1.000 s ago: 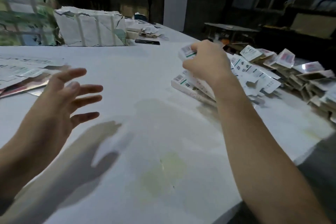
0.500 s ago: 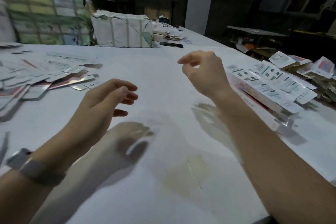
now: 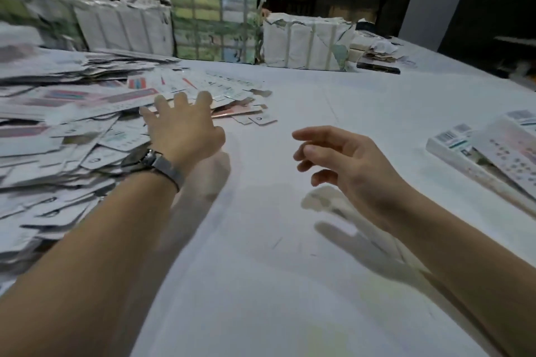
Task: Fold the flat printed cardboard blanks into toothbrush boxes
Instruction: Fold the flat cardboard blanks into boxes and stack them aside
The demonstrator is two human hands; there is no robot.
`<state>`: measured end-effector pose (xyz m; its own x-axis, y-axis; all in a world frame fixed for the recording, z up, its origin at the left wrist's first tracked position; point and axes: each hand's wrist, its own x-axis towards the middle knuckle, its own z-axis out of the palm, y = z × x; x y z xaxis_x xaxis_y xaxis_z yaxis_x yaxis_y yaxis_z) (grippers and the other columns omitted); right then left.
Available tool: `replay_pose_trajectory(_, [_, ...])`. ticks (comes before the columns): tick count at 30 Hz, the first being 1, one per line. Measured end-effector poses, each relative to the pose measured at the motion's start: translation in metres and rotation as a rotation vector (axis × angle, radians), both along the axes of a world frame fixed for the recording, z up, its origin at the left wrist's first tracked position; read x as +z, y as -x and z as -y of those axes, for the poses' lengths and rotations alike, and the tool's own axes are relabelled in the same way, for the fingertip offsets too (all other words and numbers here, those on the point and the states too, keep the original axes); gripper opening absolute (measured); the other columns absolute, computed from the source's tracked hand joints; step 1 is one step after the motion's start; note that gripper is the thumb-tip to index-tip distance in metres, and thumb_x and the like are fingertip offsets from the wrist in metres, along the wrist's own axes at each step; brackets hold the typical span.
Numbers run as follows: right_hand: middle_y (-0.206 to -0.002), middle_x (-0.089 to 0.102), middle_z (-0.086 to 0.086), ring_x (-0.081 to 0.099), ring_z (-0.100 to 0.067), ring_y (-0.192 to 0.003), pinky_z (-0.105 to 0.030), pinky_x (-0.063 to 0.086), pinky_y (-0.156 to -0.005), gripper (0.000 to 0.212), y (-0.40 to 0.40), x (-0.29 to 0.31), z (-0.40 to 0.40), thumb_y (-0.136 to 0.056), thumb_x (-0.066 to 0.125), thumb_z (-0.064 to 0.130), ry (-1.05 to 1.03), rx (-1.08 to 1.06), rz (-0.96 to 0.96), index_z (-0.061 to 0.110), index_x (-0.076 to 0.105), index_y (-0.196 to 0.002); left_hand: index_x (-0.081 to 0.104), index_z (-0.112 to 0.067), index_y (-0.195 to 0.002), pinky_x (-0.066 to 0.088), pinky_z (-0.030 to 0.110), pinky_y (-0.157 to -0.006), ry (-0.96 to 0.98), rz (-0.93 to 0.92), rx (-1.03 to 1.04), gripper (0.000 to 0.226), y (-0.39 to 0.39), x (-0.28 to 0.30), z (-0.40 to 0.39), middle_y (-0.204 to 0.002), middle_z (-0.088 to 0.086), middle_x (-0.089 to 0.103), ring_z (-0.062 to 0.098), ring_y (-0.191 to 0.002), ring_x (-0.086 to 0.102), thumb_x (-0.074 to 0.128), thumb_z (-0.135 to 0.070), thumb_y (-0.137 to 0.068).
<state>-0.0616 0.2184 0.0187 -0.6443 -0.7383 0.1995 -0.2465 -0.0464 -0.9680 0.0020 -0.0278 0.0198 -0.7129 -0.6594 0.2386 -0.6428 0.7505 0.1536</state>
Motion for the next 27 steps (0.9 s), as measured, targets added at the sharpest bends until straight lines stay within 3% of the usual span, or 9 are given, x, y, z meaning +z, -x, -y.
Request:
replay_pose_trajectory(3, [-0.091, 0.073, 0.003, 0.067, -0.012, -0.086, -0.026, 0.052, -0.070, 0.024, -0.004, -0.002, 0.001, -0.082, 0.064, 0.028, -0.021, 0.004, -0.002, 0.027, 0.074, -0.105, 0.036, -0.022, -0.136, 0.022, 0.060, -0.113, -0.094, 0.146, 0.110, 0.056, -0.008, 0.000, 0.016, -0.140, 0.023, 0.045, 0.054, -0.134, 0.030, 0.054, -0.026, -0.084])
replay_pose_trajectory(6, [-0.091, 0.073, 0.003, 0.066, -0.011, -0.085, -0.026, 0.053, -0.071, 0.026, -0.006, -0.002, 0.002, -0.082, 0.064, 0.029, -0.036, 0.007, -0.010, 0.026, 0.072, -0.107, 0.039, -0.021, -0.135, 0.043, 0.046, -0.091, -0.104, 0.143, 0.040, 0.052, -0.010, -0.005, 0.019, -0.108, 0.015, 0.057, 0.046, -0.111, 0.055, 0.054, -0.018, -0.085])
replay_pose_trajectory(8, [-0.091, 0.073, 0.004, 0.066, -0.010, -0.086, -0.026, 0.053, -0.071, 0.027, -0.006, -0.001, 0.001, -0.082, 0.063, 0.030, -0.041, 0.008, -0.015, 0.027, 0.072, -0.107, 0.047, -0.019, -0.126, 0.039, 0.040, -0.080, 0.014, 0.118, 0.007, 0.042, -0.008, -0.006, 0.018, -0.091, 0.010, 0.055, 0.040, -0.101, 0.060, 0.057, -0.018, -0.086])
replay_pose_trajectory(11, [-0.091, 0.072, 0.005, 0.066, -0.010, -0.086, -0.026, 0.051, -0.072, 0.026, -0.005, -0.001, 0.001, -0.082, 0.063, 0.030, -0.039, 0.005, -0.008, 0.028, 0.073, -0.106, 0.051, -0.015, -0.101, 0.034, 0.044, -0.088, 0.109, 0.103, 0.026, 0.024, -0.006, -0.004, 0.018, -0.071, 0.005, 0.043, 0.036, -0.094, 0.059, 0.060, -0.010, -0.079])
replay_pose_trajectory(14, [-0.090, 0.072, 0.005, 0.066, -0.010, -0.086, -0.027, 0.051, -0.072, 0.025, -0.005, -0.001, 0.001, -0.082, 0.063, 0.031, -0.034, 0.002, -0.003, 0.028, 0.073, -0.105, 0.051, -0.013, -0.089, 0.035, 0.047, -0.095, 0.130, 0.125, 0.017, 0.018, -0.001, -0.002, 0.014, -0.070, 0.004, 0.041, 0.035, -0.090, 0.056, 0.064, -0.007, -0.077])
replay_pose_trajectory(17, [-0.089, 0.072, 0.005, 0.066, -0.010, -0.086, -0.026, 0.051, -0.072, 0.026, -0.005, -0.002, 0.002, -0.082, 0.063, 0.031, -0.037, -0.002, -0.002, 0.027, 0.073, -0.105, 0.052, -0.013, -0.085, 0.038, 0.043, -0.087, 0.119, 0.053, -0.025, 0.006, 0.004, -0.005, 0.011, -0.077, 0.007, 0.051, 0.034, -0.087, 0.053, 0.057, -0.015, -0.087])
replay_pose_trajectory(19, [-0.089, 0.072, 0.005, 0.066, -0.010, -0.086, -0.027, 0.051, -0.072, 0.025, -0.004, -0.003, 0.002, -0.083, 0.062, 0.031, -0.035, -0.003, -0.003, 0.027, 0.073, -0.105, 0.057, -0.012, -0.100, 0.042, 0.044, -0.086, 0.104, -0.001, -0.040, 0.017, 0.005, -0.010, 0.010, -0.102, 0.015, 0.059, 0.038, -0.097, 0.054, 0.052, -0.025, -0.092])
replay_pose_trajectory(21, [-0.089, 0.072, 0.005, 0.066, -0.010, -0.086, -0.026, 0.051, -0.071, 0.025, -0.004, -0.003, 0.002, -0.083, 0.062, 0.031, -0.032, -0.006, -0.003, 0.027, 0.073, -0.105, 0.052, -0.012, -0.121, 0.042, 0.045, -0.081, 0.090, -0.024, -0.048, 0.031, 0.006, -0.015, 0.010, -0.121, 0.019, 0.051, 0.044, -0.110, 0.051, 0.050, -0.031, -0.096])
replay_pose_trajectory(27, [-0.089, 0.072, 0.005, 0.066, -0.011, -0.085, -0.025, 0.052, -0.070, 0.024, -0.003, -0.004, 0.002, -0.084, 0.061, 0.030, -0.021, -0.020, -0.007, 0.027, 0.074, -0.105, 0.050, -0.013, -0.120, 0.036, 0.039, -0.067, 0.136, 0.021, -0.084, 0.030, 0.008, -0.008, 0.007, -0.093, 0.012, 0.051, 0.036, -0.086, 0.050, 0.057, -0.017, -0.091])
